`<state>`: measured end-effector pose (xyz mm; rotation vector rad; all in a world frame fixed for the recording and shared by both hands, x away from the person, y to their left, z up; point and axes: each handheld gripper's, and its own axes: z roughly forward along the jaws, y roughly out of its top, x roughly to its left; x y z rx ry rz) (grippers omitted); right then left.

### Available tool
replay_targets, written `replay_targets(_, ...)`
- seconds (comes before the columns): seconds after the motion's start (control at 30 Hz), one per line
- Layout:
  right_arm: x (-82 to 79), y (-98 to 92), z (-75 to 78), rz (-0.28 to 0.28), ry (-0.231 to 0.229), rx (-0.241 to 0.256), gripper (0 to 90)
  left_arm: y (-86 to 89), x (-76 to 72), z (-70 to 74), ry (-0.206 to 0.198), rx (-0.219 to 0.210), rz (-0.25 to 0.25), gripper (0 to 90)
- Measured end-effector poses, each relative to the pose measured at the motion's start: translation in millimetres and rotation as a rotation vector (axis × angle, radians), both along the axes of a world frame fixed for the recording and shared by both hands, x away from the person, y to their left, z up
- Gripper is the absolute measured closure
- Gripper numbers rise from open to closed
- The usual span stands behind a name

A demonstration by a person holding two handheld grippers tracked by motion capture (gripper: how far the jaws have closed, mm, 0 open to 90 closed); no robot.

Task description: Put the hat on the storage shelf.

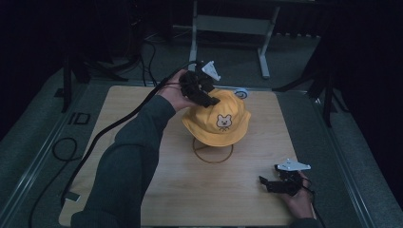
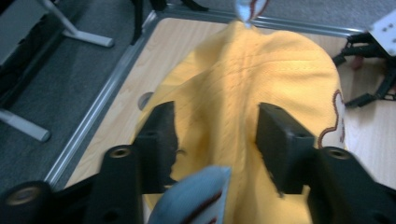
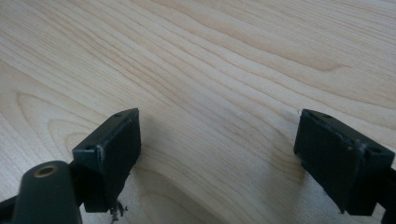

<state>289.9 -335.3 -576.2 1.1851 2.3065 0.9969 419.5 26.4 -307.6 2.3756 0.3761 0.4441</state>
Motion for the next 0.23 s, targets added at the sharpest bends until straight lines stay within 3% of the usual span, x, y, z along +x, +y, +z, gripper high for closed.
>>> replay_targets(0.07,0.0,0.0,0.0,0.0,0.0,0.0,14.7,2.1,0.1,1.3,-0.002,-0.011,0.001,44.3)
replay_targets(0.1,0.0,0.0,0.0,0.0,0.0,0.0,14.7,8.4,-1.4,6.4,-0.006,-0.066,0.014,39.8)
replay_targets(0.23,0.1,-0.1,0.0,0.002,0.0,-0.001,14.7,14.0,-4.2,12.6,-0.026,-0.089,0.017,35.6)
